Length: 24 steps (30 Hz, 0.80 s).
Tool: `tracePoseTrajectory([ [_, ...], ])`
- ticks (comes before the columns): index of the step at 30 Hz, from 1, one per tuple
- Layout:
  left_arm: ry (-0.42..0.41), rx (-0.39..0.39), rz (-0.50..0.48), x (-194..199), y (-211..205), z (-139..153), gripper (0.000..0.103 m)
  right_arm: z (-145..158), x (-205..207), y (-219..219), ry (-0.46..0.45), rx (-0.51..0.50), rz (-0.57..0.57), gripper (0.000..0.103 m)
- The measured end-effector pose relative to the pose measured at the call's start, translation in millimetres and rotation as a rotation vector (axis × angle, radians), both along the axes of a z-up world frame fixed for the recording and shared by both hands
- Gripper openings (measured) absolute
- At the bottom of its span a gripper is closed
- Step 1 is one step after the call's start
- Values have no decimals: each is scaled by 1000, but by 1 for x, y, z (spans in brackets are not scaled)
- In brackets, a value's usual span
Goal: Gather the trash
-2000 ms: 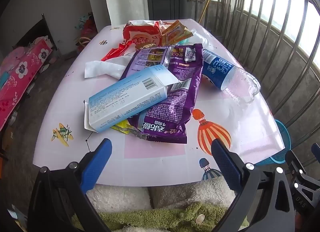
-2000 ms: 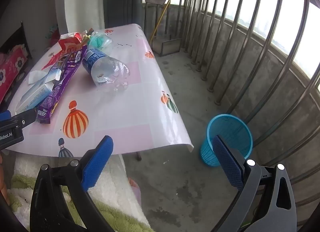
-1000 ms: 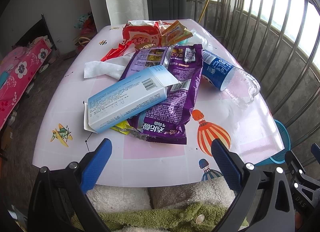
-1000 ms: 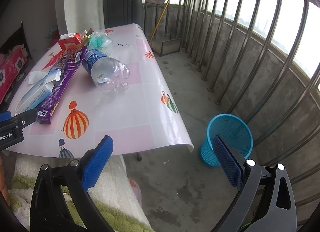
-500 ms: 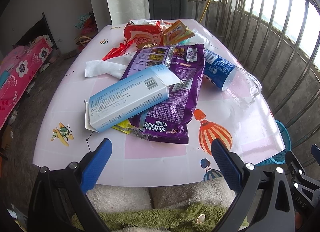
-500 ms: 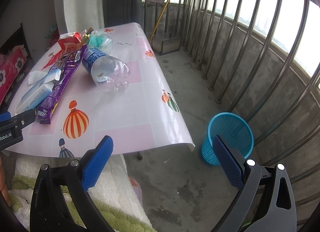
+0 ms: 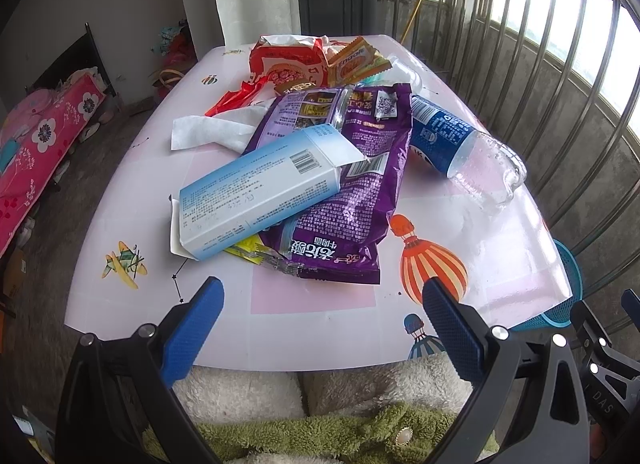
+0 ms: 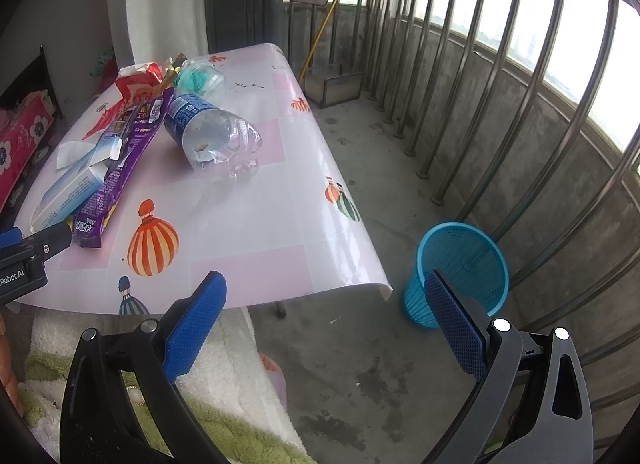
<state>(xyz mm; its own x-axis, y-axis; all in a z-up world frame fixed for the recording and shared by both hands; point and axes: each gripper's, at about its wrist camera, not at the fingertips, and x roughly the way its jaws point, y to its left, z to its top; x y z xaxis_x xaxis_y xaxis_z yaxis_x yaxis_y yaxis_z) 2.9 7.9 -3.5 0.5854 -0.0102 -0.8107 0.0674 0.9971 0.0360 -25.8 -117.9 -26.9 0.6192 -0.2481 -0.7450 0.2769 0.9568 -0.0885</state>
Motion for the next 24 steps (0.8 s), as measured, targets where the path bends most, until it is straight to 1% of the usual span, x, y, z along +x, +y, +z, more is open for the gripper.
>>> tracePoseTrajectory([
  [12, 3, -2, 7, -2, 4, -5, 97, 0, 1, -1, 3, -5, -8, 95],
  [16, 11, -12, -9, 0, 5, -5, 97, 1, 2, -1, -5, -28, -22, 95],
  [21, 23, -35, 14, 4, 13, -7, 97, 3, 12, 5, -23, -76, -11, 95],
  [24, -11, -52, 9, 10, 22, -3, 97, 8, 21, 8, -53, -92, 18, 95],
])
